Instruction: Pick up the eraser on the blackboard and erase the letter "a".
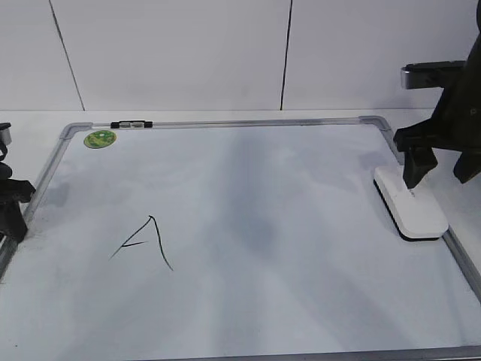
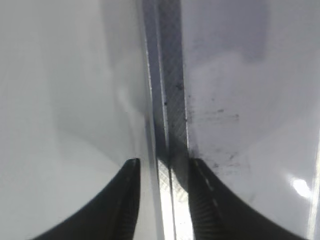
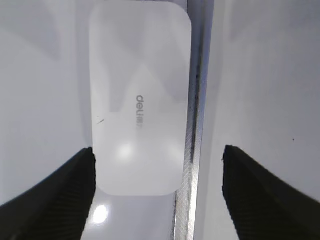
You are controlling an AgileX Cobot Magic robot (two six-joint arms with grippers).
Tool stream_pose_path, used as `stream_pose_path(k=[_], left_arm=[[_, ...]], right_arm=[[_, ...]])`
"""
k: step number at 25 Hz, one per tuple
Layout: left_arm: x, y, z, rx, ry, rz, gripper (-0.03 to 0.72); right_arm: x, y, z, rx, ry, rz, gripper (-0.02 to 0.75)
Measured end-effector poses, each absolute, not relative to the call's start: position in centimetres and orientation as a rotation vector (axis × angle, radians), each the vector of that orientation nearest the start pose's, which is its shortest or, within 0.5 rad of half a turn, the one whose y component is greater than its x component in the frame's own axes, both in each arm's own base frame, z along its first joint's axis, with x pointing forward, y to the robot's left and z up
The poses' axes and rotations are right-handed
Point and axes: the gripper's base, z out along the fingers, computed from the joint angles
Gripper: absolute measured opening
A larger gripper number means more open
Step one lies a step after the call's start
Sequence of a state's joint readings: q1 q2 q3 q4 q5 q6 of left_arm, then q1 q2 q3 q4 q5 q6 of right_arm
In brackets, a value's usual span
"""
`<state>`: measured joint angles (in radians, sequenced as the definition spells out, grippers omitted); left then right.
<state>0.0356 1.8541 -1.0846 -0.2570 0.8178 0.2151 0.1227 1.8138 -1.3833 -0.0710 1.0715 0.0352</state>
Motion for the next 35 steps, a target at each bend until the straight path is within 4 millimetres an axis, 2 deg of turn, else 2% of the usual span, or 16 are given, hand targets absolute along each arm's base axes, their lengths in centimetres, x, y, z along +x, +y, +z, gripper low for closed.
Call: stream_pose_path(k=[3,8,12,15,21,25,28,31,35], left_arm=[[33.2,-0.5,15.3,0.015,3.037,-0.279,0.34],[33.6,-0.6,16.3,0.032,3.055,-0.299,0.372],[33.6,-0.8,19.6,0.074,3.055,-0.329,0.374],[32.8,-0.9,22.6,0.106,3.046,-0.344,0.375],[29.8,-1.0,28.0,0.151,2.969,-0.332,0.376],[27.3,-1.1,31.9,0.13,2.847,-0.309,0.375],[24.8,-1.2,34.8,0.131,2.748,-0.293,0.375],[21.9,-1.3,37.0,0.139,2.657,-0.277,0.375],[17.7,-1.5,38.0,0.148,2.574,-0.269,0.375]], right_arm=[[36.0,3.9,23.4,-0.173,2.984,-0.079,0.595],[35.7,3.9,23.4,-0.171,3.018,-0.079,0.595],[35.2,3.8,23.4,-0.167,3.075,-0.078,0.595],[34.5,3.8,24.5,-0.163,3.077,-0.073,0.594],[32.5,3.5,28.9,-0.151,2.961,-0.059,0.594],[30.2,3.2,32.8,-0.148,2.841,-0.045,0.594],[27.5,2.9,35.3,-0.143,2.76,-0.037,0.594],[25.0,2.6,36.9,-0.143,2.702,-0.032,0.594],[21.1,2.1,38.4,-0.138,2.631,-0.026,0.594]])
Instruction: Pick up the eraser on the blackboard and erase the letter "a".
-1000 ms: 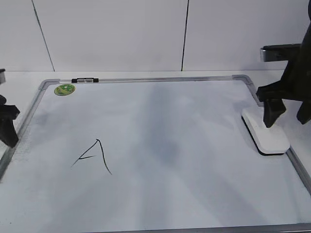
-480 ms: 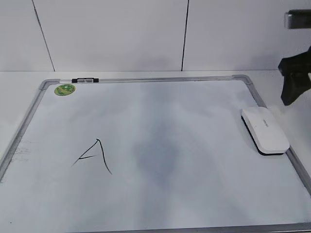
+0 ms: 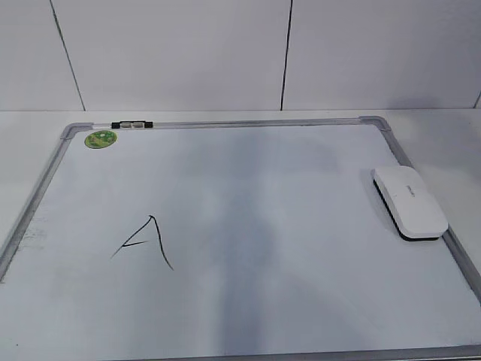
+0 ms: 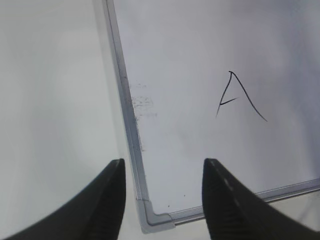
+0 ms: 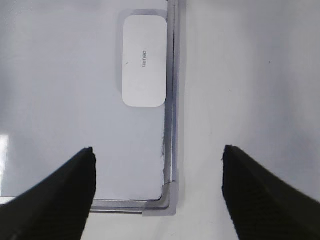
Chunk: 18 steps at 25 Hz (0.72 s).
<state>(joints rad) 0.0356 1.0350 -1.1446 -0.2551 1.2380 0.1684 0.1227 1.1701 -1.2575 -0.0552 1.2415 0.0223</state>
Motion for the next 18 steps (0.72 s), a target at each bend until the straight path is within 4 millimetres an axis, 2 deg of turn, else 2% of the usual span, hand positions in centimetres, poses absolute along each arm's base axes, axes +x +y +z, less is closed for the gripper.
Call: stream_pose_path(k=[6,9,14,18], left_arm=[[11.5,-1.8,36.8,0.153,2.5,-0.258,0.375],[8.4,-1.9,36.0,0.154,2.45,-0.254,0.375],[4.8,-2.1,34.4,0.162,2.382,-0.245,0.374],[3.0,-2.1,33.3,0.168,2.34,-0.237,0.372]], right_arm=[[15.2,1.4,39.0,-0.129,2.537,-0.016,0.594],[12.3,1.0,38.3,-0.126,2.501,-0.013,0.594],[8.1,0.5,37.1,-0.119,2.432,-0.007,0.594],[5.4,0.2,35.4,-0.116,2.395,-0.003,0.594]])
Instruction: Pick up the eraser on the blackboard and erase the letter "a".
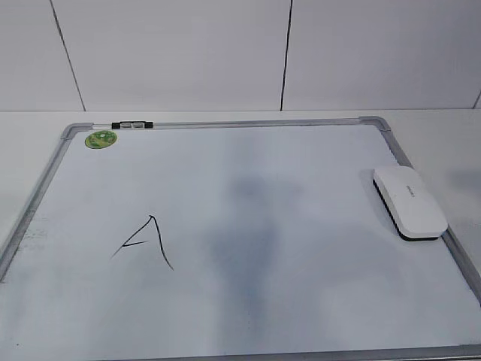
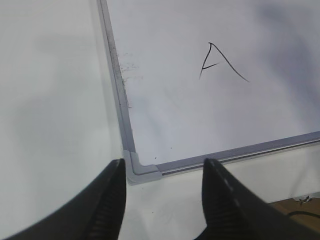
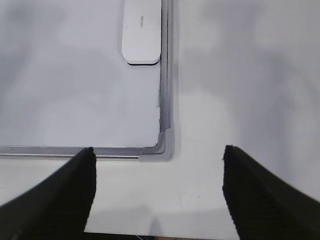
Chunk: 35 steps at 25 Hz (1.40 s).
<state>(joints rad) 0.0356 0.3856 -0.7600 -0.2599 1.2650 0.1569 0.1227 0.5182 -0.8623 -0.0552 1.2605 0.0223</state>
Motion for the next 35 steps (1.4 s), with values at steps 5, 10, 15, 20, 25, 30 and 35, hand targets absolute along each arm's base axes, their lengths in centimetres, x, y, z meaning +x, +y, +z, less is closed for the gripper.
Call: stream_pose_path(k=[5,10,15,20,25,30,35], left_arm=[[2.1,-2.1,31.7,0.166,2.336,-0.232,0.372],[2.0,-2.1,29.1,0.161,2.398,-0.238,0.372],[2.0,-2.1,27.8,0.155,2.426,-0.24,0.372],[2.4,-2.0,27.9,0.143,2.385,-0.234,0.372],[3.0,-1.9,27.6,0.123,2.334,-0.224,0.372],[3.2,-1.9,27.5,0.117,2.316,-0.215,0.372],[3.2,-1.8,27.5,0.117,2.317,-0.213,0.371]], right_arm=[[3.2,-0.1,32.4,-0.115,2.389,-0.003,0.594],[2.1,-0.4,29.0,-0.117,2.42,-0.03,0.594],[2.1,-0.4,27.3,-0.12,2.439,-0.032,0.594],[2.6,-0.4,27.2,-0.122,2.394,-0.04,0.594],[2.9,-0.4,26.9,-0.125,2.378,-0.044,0.594],[3.0,-0.4,26.8,-0.125,2.374,-0.044,0.594],[3.0,-0.4,26.9,-0.125,2.373,-0.043,0.594]])
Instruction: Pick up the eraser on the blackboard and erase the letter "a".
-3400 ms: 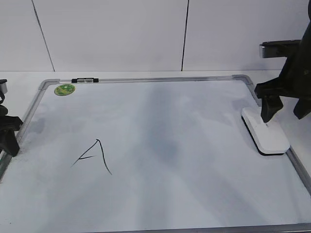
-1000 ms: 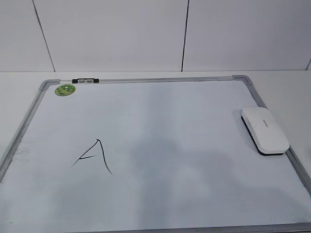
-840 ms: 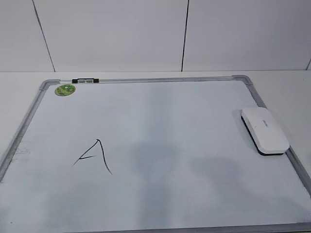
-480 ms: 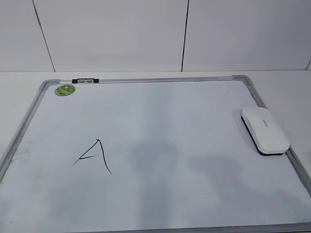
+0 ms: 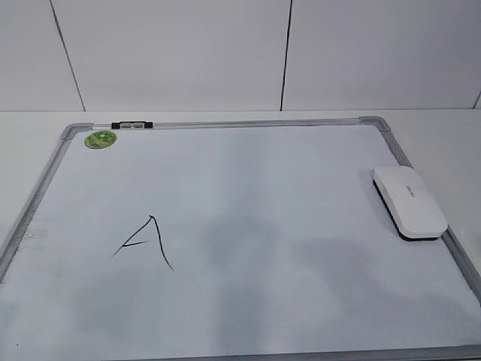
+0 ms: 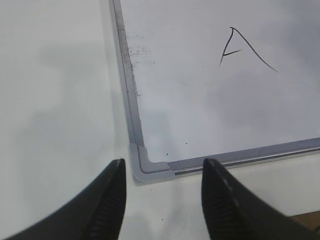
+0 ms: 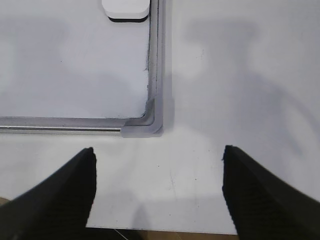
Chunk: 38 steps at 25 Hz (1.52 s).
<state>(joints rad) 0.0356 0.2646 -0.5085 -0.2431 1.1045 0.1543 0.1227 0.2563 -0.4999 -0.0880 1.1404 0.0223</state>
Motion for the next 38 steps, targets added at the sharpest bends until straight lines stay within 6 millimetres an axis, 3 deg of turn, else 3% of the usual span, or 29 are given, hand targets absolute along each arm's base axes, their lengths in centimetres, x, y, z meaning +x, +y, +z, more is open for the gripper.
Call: stream_pose_path(k=[18,29,38], left_arm=[[2.7,-1.9,27.6,0.119,2.279,-0.207,0.371],[-0.5,-2.0,27.8,0.136,2.079,-0.178,0.371],[-0.7,-2.0,27.8,0.137,2.064,-0.18,0.371]], right_arm=[[2.9,-0.4,26.9,-0.1,2.367,-0.055,0.594],[0.4,-0.8,27.1,0.047,2.205,-0.118,0.594],[-1.1,-0.8,27.1,0.056,2.109,-0.12,0.594]])
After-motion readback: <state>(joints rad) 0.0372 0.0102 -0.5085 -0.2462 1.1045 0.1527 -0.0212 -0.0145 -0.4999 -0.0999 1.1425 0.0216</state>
